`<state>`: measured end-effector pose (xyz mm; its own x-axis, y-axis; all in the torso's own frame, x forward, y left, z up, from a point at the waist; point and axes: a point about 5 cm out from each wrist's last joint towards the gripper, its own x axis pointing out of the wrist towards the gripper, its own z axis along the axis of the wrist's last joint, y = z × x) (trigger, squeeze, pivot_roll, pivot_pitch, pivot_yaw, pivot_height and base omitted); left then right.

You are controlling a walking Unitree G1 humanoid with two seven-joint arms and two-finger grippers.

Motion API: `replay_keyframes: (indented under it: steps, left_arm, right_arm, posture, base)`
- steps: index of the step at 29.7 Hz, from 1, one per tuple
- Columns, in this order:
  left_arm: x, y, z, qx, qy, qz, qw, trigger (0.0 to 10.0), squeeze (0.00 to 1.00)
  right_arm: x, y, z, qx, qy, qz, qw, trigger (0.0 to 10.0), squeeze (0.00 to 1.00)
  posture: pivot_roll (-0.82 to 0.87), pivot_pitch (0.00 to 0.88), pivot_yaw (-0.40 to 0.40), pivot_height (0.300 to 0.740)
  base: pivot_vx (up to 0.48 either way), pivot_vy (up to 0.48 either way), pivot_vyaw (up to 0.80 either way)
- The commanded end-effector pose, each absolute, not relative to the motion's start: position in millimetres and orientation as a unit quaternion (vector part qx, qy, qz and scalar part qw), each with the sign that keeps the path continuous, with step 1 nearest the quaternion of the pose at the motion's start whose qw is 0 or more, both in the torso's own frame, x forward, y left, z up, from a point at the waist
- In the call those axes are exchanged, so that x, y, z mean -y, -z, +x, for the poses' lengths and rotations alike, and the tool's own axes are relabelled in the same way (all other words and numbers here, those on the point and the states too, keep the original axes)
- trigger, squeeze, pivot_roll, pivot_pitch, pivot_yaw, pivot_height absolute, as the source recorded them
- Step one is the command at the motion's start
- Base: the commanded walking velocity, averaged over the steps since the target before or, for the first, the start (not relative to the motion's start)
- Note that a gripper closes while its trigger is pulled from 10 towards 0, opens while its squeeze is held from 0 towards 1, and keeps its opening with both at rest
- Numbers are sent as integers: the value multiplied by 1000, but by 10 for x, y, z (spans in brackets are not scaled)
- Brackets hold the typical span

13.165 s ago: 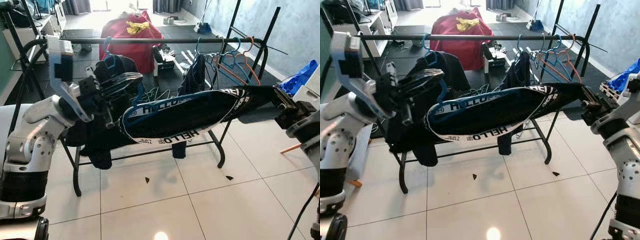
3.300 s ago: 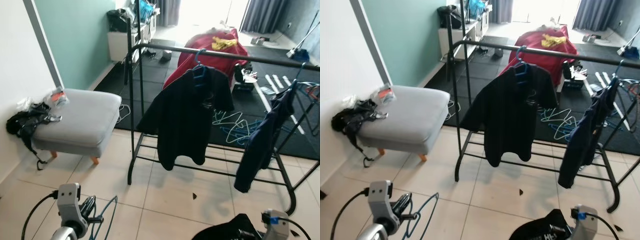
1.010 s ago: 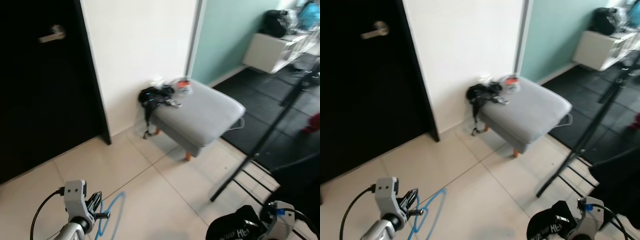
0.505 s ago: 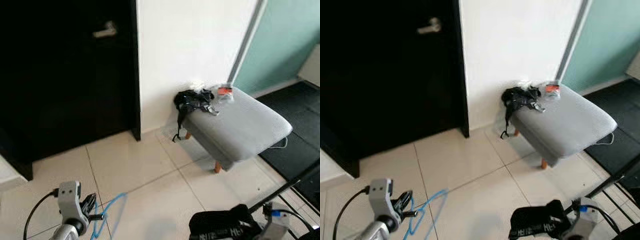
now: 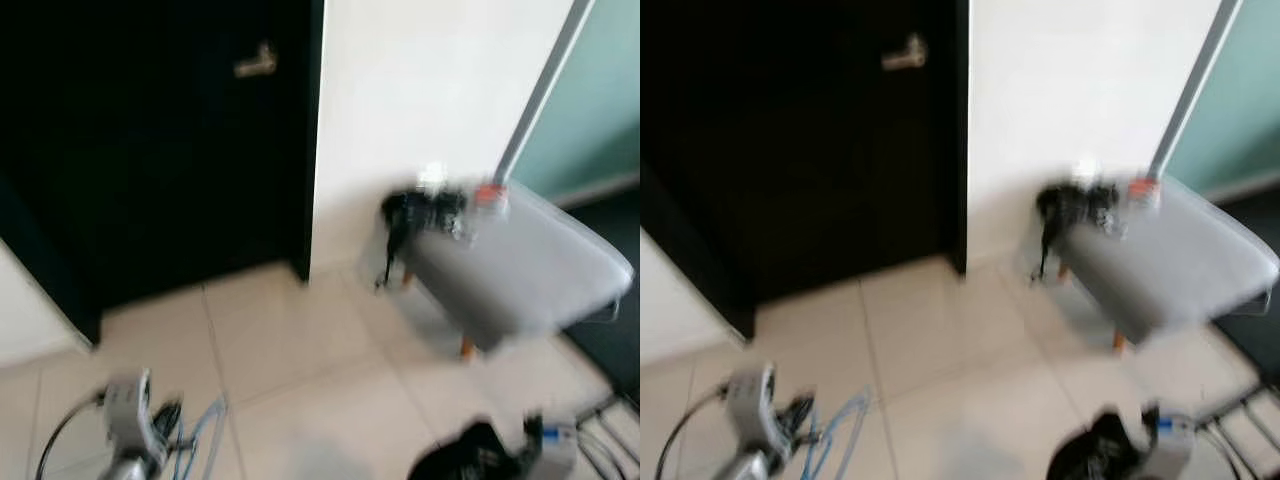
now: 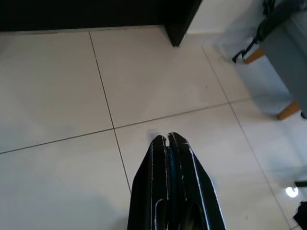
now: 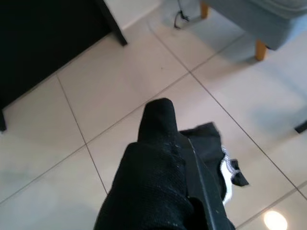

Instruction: Hang hanger

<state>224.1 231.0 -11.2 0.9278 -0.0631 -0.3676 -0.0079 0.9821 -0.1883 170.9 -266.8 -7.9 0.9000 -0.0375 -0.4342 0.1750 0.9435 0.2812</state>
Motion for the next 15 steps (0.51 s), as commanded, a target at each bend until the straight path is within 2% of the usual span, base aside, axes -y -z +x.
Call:
replay_keyframes:
  steps: [1,3,15]
  left_arm:
    - [-2463,142,2178,-205,8,-57,977,10000,0]
    - [-2483,133,2197,-209,22,-38,977,10000,0]
    - [-2462,97,2324,-196,49,-78,976,10000,0]
  right_arm:
    - [2626,95,1708,-219,50,166,960,10000,0]
    - [2629,92,1709,-219,50,166,960,10000,0]
    - [2594,93,1776,-211,54,163,962,10000,0]
  posture:
    - [-13,87,-59,740]
    - [-15,85,-53,740]
    - [-26,83,-27,740]
  base:
    - [0,0,587]
    - [0,0,587]
    - [0,0,586]
